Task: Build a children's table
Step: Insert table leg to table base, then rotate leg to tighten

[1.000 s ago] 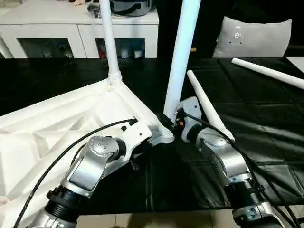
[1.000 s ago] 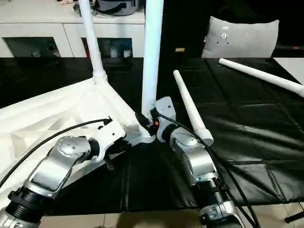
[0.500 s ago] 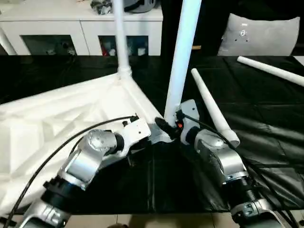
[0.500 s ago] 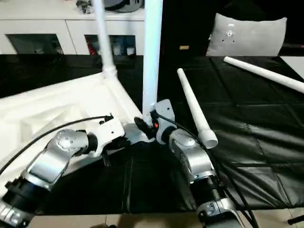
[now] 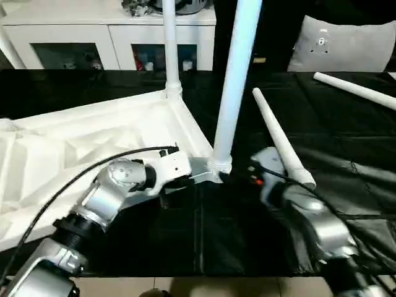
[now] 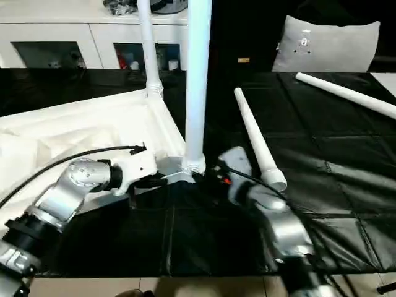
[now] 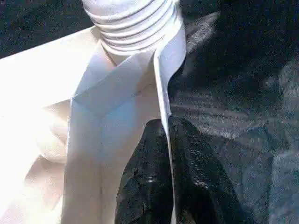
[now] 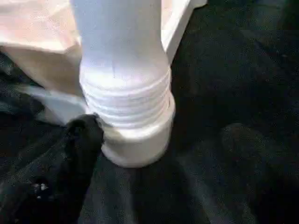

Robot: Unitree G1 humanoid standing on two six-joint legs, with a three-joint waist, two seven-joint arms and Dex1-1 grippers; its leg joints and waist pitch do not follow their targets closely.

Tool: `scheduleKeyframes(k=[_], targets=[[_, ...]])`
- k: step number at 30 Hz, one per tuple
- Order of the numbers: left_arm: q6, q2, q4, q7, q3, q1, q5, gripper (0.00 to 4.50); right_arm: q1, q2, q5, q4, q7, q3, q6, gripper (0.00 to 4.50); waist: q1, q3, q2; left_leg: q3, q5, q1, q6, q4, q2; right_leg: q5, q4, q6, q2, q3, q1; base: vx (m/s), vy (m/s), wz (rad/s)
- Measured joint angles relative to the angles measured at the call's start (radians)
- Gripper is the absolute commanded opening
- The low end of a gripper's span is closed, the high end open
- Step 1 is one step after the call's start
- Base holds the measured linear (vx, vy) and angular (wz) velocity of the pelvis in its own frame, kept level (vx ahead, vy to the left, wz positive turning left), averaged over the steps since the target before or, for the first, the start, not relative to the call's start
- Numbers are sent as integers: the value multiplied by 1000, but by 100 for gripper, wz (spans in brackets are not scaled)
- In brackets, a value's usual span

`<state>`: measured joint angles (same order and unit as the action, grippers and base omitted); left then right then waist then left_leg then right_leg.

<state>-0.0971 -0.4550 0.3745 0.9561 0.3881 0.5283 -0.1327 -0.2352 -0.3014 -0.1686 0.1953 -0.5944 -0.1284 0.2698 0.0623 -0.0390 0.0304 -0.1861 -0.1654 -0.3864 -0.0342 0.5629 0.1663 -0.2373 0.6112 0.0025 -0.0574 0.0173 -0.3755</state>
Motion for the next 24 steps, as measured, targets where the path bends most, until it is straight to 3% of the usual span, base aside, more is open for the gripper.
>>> scheduleKeyframes(k=[6, 11, 14, 21, 22, 24], targets=[[146, -14, 111, 36, 2, 36, 0, 0, 22, -90, -33, -81, -114, 6, -41, 443, 0, -1, 2, 0, 0, 0, 0, 2, 0, 0, 0, 0, 0, 0, 0, 0, 0, 0], [223, -36, 146, 105, 12, 46, 12, 0, 17, -153, -58, -109, -235, -1, -26, 443, 5, -1, 2, 0, 0, -1, 1, 3, 1, 0, 1, 0, 0, 1, 1, 0, 0, 0], [265, -44, 164, 168, 23, 59, 22, 0, -6, -194, -60, -114, -317, -39, -6, 443, 19, -1, 2, 0, 0, -1, 1, 5, 1, 0, 1, 0, 0, 1, 1, 0, 0, 0], [332, -46, 162, 263, 54, 65, 33, 0, -61, -183, -61, -84, -399, -78, -11, 443, 50, -1, 2, -1, -1, -1, 3, 10, 2, 0, 5, 0, -1, 1, 2, 0, 0, 0], [336, -46, 161, 270, 56, 65, 34, 0, -73, -179, -58, -65, -403, -85, -12, 417, 51, -1, 2, -1, -1, -1, 3, 10, 2, 0, 6, 0, -1, 1, 2, 0, 0, 0], [338, -44, 157, 279, 61, 65, 37, 0, -84, -176, -54, -48, -411, -100, -17, 409, 54, -1, 2, -1, -1, -1, 3, 11, 2, 0, 6, 0, -1, 1, 2, 0, 0, 0]])
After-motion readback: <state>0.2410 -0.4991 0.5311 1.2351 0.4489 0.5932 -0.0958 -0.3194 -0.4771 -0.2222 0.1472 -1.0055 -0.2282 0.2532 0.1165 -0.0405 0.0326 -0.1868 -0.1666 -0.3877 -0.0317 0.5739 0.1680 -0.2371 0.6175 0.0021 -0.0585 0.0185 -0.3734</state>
